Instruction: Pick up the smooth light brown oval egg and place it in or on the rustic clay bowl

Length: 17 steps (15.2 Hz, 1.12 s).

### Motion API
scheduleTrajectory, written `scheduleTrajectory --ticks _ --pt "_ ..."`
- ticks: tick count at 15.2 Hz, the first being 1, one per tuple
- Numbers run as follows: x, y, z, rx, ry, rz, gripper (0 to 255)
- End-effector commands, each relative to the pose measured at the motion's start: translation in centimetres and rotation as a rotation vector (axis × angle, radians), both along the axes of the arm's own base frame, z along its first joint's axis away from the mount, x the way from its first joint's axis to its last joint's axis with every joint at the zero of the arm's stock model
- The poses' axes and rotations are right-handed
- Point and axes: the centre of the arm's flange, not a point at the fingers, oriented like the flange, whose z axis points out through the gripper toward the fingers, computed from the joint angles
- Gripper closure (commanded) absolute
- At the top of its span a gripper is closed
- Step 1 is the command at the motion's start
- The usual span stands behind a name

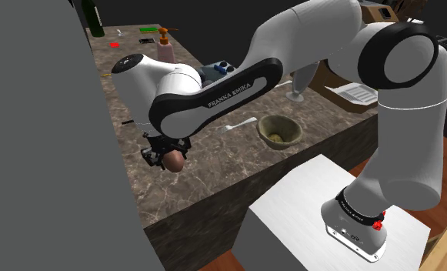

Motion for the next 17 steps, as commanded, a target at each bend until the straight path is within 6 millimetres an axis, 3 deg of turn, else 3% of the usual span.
scheduleTrajectory --ticks 1,17 --pt "0.0 0.0 0.5 -0.001 0.001 0.000 255" --pt "0.0 0.0 8.9 -0.001 0.001 0.000 255"
